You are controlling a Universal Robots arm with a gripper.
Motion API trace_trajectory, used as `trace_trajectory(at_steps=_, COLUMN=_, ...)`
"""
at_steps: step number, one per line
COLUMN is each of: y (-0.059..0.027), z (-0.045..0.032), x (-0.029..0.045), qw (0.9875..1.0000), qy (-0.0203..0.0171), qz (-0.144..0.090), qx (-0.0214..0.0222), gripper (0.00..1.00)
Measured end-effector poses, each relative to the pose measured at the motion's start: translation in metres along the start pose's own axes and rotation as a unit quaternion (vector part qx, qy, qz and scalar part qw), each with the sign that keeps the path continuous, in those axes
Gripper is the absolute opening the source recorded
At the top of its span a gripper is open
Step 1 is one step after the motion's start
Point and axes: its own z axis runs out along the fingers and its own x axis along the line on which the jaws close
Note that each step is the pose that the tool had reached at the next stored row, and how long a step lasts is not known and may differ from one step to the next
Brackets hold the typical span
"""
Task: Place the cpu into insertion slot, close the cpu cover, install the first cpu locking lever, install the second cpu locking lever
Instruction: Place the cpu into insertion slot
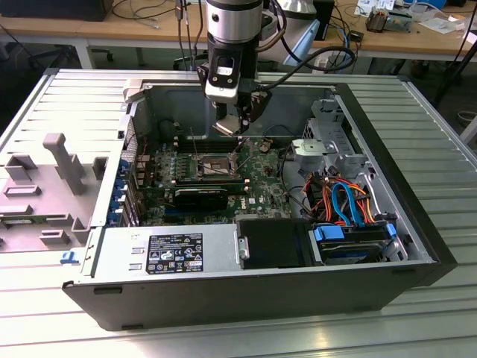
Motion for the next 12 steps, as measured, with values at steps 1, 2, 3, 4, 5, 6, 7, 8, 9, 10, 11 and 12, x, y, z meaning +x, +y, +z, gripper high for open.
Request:
trace_trajectory(at_steps=1, y=0.0, z=0.0, x=0.0, qw=1.0, qy=0.0, qz=0.001, qx=0.0, gripper=0.54)
trace_trajectory(at_steps=2, y=0.0, z=0.0, x=0.0, qw=1.0, qy=-0.0001, qz=0.001, qx=0.0, gripper=0.54)
trace_trajectory(at_steps=3, y=0.0, z=0.0, x=0.0, qw=1.0, qy=-0.0001, qz=0.002, qx=0.0, gripper=0.54)
trace_trajectory(at_steps=4, y=0.0, z=0.0, x=0.0, qw=1.0, qy=-0.0002, qz=0.002, qx=0.0, gripper=0.54)
trace_trajectory(at_steps=5, y=0.0, z=0.0, x=0.0, qw=1.0, qy=-0.0002, qz=0.003, qx=0.0, gripper=0.54)
trace_trajectory(at_steps=6, y=0.0, z=0.0, x=0.0, qw=1.0, qy=-0.0003, qz=0.003, qx=0.0, gripper=0.54)
trace_trajectory(at_steps=7, y=0.0, z=0.0, x=0.0, qw=1.0, qy=-0.0004, qz=0.004, qx=-0.0001, gripper=0.54)
trace_trajectory(at_steps=8, y=0.0, z=0.0, x=0.0, qw=1.0, qy=-0.0004, qz=0.004, qx=-0.0001, gripper=0.54)
trace_trajectory(at_steps=9, y=0.0, z=0.0, x=0.0, qw=1.0, qy=-0.0004, qz=0.005, qx=-0.0001, gripper=0.54)
trace_trajectory(at_steps=10, y=0.0, z=0.0, x=0.0, qw=1.0, qy=-0.0005, qz=0.005, qx=-0.0001, gripper=0.54)
trace_trajectory(at_steps=11, y=0.0, z=0.0, x=0.0, qw=1.0, qy=-0.0005, qz=0.006, qx=-0.0001, gripper=0.54)
trace_trajectory(at_steps=12, y=0.0, z=0.0, x=0.0, qw=1.0, qy=-0.0006, qz=0.006, qx=-0.0001, gripper=0.54)
